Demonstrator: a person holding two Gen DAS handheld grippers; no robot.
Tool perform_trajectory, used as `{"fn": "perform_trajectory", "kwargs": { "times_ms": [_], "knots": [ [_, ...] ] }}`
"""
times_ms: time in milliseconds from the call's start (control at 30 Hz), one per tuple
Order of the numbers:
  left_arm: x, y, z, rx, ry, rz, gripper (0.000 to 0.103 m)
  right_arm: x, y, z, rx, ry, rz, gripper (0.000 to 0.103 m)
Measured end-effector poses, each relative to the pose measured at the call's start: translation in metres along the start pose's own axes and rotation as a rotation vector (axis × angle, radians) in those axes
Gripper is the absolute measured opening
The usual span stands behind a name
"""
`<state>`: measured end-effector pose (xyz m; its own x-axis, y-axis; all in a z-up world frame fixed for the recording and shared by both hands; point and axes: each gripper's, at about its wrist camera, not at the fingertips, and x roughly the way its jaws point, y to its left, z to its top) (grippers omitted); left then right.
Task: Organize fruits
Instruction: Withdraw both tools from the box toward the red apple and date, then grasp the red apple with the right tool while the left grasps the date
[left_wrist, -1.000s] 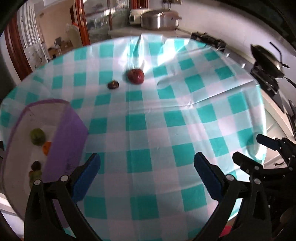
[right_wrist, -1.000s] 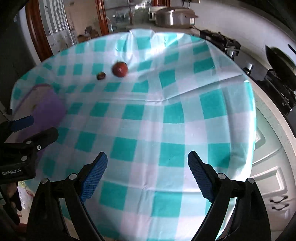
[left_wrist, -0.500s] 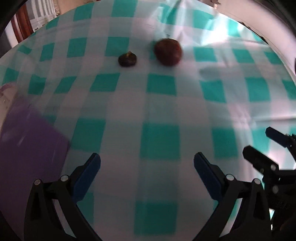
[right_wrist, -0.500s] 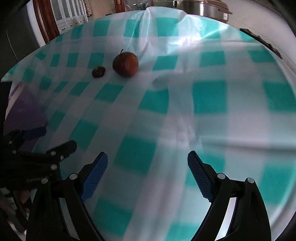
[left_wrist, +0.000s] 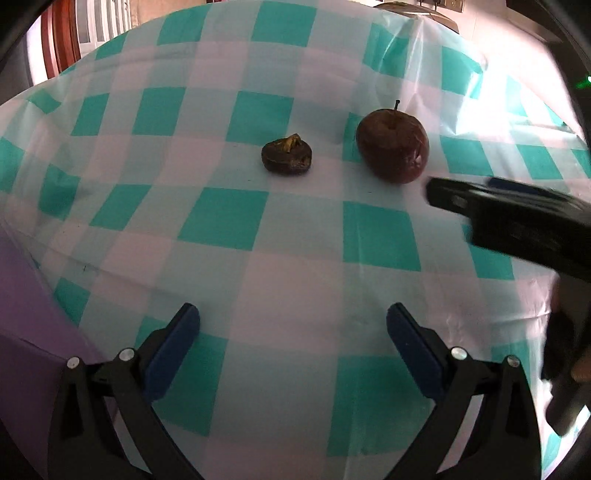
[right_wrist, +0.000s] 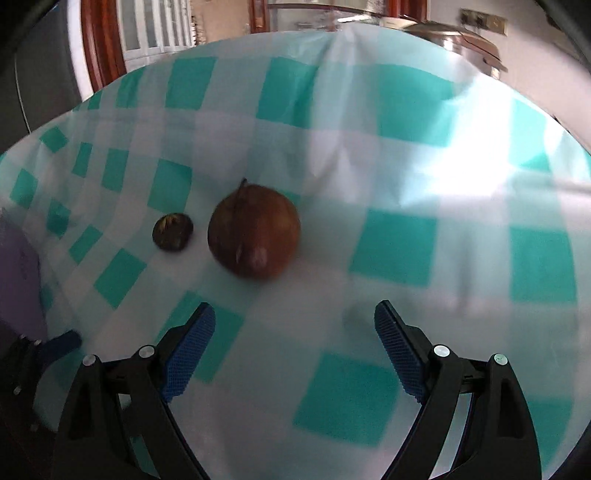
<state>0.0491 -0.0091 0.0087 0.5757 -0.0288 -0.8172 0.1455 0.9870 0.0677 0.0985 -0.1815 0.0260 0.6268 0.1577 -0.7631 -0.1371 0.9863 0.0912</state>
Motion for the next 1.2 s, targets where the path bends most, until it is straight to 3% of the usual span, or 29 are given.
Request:
{"fn": "perform_trajectory", "kwargs": {
  "times_ms": [200,533,700,1067,1200],
  "knots": [
    [0.003,-0.003,0.003,0.026,0.014,0.028,0.102,0.034,0.017,0.014,-0.001,0.02,0.039,0.084],
    [0.002,-0.002,0.003,0.027,0.014,0.027,0.102,0.067,0.039,0.044,-0.083,0.042,-0.01,0.08],
    [0.002,-0.002,0.003,0.027,0.014,0.027,0.102,0.062,0.027,0.044,-0.036,0.025,-0.01,0.062],
    [0.001,-0.001,0.003,0.029,0.015,0.029,0.102,-0.005,-0.015,-0.012,0.071,-0.02,-0.052,0.062],
    [0.002,-0.002,0.004,0.023,0.014,0.037,0.102,-0.01,-0.024,-0.028,0.129,-0.01,-0.066,0.062]
  ]
}}
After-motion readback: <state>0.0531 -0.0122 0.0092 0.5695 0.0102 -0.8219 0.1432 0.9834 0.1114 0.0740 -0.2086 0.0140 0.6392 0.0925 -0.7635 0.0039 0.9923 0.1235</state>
